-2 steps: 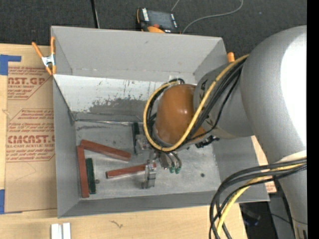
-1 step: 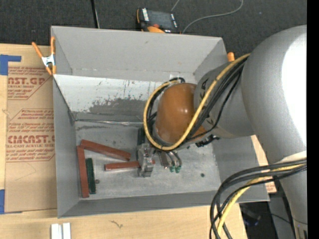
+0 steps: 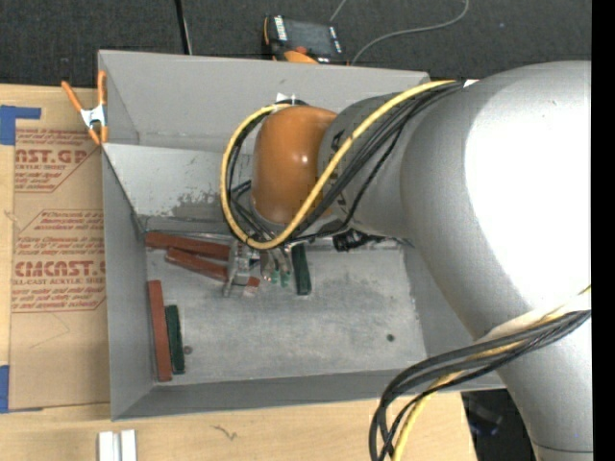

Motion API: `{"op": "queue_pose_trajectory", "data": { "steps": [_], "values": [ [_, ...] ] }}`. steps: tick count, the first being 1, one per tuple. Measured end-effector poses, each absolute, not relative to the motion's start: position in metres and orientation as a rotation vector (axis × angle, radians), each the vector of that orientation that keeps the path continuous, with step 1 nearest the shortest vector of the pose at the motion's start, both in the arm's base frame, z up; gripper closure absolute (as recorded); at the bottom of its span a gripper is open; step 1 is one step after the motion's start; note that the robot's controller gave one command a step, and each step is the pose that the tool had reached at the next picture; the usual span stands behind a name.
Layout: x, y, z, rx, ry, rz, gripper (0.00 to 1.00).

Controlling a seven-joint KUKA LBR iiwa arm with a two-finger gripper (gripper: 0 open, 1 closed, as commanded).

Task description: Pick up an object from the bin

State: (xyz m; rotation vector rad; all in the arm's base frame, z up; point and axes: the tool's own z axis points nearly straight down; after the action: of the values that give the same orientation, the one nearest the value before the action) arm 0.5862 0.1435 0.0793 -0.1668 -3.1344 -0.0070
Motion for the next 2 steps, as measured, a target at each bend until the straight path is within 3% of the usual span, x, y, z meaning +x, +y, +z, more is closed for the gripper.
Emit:
{"op": "queue_pose_trajectory", "data": {
  "steps": [1,2],
  "values": [
    [0.587,0.141,0.080,-0.170,-3.137,-0.003,0.00],
    [0.585,0.131,0.071,-0.064,-3.147,-0.003,0.00]
  ]
}}
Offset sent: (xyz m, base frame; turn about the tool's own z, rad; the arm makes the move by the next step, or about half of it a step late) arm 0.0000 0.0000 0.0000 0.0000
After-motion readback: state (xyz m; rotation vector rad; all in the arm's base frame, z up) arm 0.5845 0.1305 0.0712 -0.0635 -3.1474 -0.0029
